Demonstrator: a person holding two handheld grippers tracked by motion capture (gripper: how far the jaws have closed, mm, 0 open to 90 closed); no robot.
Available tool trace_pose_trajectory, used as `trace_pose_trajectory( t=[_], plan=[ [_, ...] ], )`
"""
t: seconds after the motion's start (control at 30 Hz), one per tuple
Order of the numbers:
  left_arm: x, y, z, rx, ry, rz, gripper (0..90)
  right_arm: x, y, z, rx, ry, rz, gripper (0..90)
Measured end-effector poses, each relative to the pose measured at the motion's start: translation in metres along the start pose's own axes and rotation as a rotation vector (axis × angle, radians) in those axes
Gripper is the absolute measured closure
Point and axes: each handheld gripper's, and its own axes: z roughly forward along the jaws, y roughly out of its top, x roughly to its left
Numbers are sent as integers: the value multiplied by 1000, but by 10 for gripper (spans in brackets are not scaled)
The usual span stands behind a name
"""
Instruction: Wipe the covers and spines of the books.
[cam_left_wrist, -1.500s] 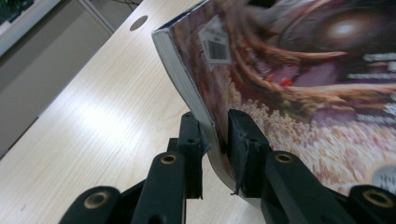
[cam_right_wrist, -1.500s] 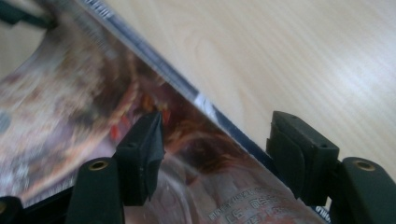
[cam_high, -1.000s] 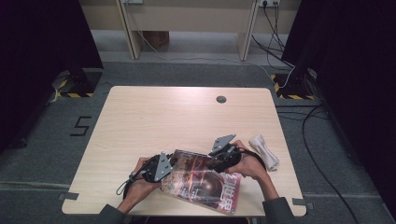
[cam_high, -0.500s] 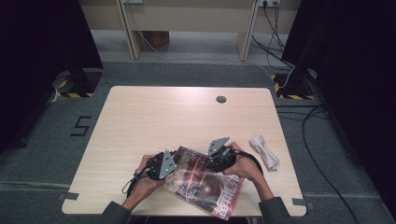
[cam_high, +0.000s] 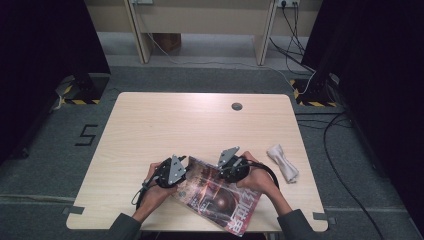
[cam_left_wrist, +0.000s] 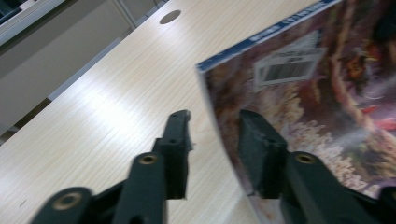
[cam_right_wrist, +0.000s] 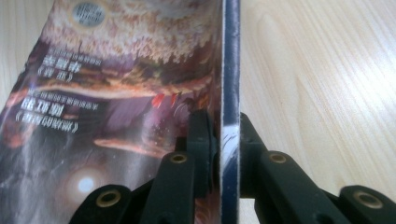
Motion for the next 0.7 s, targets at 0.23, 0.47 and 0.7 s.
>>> trace_pose_trajectory(
  t=[0.23,0.47,0.7],
  plan=[
    [10,-11,-25,15,-86,-200,443,0,8,-3,39,-3,-7,814],
    [3,-28,-56,44,-169,-214,425,-4,17,-14,71,-52,-16,826],
    [6,-37,-62,89,-153,-239,415,-26,39,-30,136,-177,-35,834]
  ],
)
